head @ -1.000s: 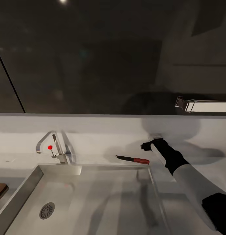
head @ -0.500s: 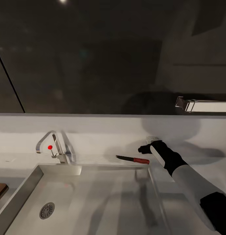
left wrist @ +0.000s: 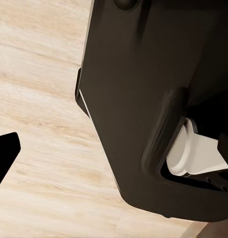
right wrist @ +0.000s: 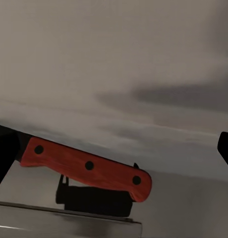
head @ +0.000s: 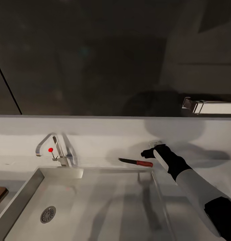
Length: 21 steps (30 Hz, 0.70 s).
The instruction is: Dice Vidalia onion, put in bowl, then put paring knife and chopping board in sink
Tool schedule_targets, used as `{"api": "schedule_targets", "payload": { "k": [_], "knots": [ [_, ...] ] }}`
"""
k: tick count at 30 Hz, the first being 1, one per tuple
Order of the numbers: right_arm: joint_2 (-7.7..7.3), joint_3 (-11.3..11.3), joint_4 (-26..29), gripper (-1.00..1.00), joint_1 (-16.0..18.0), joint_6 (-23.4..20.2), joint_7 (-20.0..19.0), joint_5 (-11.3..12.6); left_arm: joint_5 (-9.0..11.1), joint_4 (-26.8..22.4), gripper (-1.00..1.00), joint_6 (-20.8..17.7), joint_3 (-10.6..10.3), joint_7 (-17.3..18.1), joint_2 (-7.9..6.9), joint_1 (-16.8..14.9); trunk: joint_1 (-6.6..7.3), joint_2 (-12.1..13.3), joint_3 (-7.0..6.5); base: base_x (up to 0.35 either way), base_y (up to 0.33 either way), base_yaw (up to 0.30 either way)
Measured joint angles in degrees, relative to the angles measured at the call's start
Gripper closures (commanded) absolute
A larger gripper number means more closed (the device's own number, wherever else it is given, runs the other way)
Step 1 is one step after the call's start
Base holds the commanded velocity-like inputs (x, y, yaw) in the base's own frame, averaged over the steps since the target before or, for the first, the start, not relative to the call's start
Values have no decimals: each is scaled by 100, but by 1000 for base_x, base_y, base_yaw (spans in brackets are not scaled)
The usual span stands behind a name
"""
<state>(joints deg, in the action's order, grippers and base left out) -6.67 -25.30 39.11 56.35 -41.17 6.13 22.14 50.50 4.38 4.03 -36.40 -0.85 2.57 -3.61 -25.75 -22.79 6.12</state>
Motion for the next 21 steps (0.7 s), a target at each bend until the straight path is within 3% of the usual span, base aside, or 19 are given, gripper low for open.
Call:
{"api": "schedule_targets", "payload": {
  "k": [21],
  "knots": [
    [9,-6,-10,-100,0,-2,-10,1,1,0,-100,0,0,0,0,0,0,0,190,0,0,0]
  ]
}}
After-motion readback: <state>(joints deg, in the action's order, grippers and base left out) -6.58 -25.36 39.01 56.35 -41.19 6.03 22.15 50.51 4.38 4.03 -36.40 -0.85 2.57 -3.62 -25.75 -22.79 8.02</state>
